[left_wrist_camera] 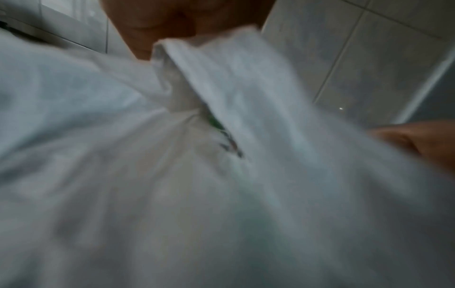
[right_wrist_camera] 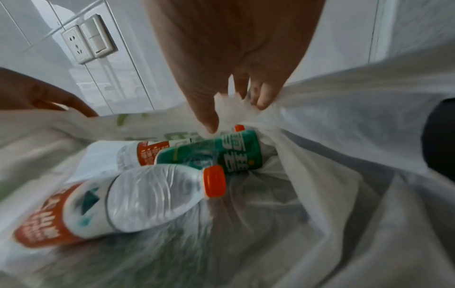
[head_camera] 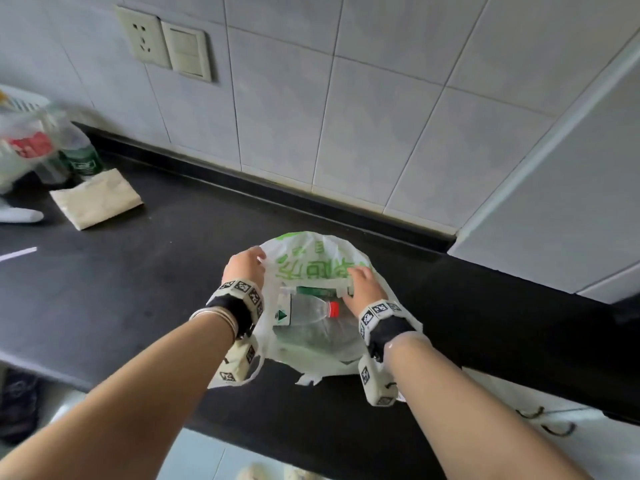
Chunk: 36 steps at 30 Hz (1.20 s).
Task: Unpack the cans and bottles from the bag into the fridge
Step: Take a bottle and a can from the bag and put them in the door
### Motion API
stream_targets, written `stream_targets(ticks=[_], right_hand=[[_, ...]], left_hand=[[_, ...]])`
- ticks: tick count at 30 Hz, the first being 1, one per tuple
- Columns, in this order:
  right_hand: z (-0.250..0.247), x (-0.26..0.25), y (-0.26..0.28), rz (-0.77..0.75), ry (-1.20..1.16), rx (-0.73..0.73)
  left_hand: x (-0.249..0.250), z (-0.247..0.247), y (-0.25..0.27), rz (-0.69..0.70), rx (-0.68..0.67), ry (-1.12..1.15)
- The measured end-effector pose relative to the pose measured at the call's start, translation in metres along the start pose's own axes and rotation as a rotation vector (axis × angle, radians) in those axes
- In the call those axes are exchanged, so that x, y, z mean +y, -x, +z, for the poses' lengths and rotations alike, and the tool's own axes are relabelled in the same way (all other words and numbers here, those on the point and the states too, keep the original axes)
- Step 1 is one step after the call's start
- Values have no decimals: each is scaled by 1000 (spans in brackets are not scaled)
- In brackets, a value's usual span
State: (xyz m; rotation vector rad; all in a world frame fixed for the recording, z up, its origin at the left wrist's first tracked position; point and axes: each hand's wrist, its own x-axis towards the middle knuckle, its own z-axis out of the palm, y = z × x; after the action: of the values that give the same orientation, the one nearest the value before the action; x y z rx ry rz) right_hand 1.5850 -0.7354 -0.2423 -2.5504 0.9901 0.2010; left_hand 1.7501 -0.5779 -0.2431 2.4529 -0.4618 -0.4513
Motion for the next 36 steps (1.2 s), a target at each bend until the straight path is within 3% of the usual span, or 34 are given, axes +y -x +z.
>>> stream_targets(ticks=[6, 12, 16, 23, 28, 36], right_hand=[[-17, -7, -27, -42, 21, 21], [-3, -16, -33, -34, 34, -158], [1, -14, -31, -45, 28, -153], [0, -1, -22, -13, -69, 89], [16, 2, -16, 36, -29, -65], [26, -7, -10, 84, -105, -259]], left_hand=[[-2, -21, -30, -16, 70, 27], [-6, 7, -10, -30, -220, -32], [-13, 22, -8, 27, -350, -139], [-23, 24, -16, 17, -258, -190], [-27, 18, -16, 25, -265, -162], [-27, 14, -9, -75, -222, -98]])
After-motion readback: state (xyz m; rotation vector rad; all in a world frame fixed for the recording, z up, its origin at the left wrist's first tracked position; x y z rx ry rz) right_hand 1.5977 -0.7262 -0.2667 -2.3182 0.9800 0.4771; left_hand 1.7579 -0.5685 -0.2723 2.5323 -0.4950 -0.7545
